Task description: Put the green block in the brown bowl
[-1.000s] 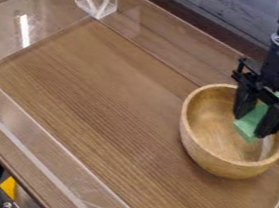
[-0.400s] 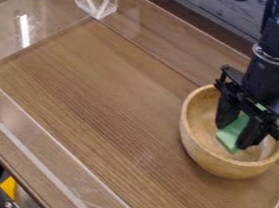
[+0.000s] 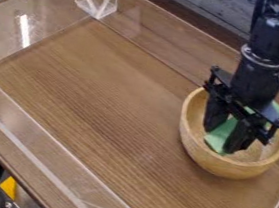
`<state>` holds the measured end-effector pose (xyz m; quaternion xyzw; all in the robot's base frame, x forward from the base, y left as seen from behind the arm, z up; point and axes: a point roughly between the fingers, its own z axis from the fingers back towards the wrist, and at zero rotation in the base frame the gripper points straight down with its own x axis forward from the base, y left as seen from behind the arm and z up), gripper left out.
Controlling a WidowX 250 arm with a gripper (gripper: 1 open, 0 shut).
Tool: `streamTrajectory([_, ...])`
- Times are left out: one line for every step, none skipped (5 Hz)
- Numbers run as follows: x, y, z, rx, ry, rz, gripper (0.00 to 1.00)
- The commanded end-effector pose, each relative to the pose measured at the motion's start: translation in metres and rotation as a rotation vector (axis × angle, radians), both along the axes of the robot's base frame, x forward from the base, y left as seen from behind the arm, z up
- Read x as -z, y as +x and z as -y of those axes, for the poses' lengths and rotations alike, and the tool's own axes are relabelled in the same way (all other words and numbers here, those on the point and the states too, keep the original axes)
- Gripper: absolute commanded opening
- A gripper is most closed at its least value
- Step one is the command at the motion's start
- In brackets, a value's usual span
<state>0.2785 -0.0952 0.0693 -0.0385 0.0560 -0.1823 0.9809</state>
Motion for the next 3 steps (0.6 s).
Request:
streamTrajectory([-0.027,0.008,0.009,0.017,-0.016,0.062,0.00])
streamTrajectory([-0.032,0.008,0.019,0.036,-0.008,0.055,0.00])
streamTrajectory([-0.017,0.020,0.023,0.065,0.005,0.052,0.00])
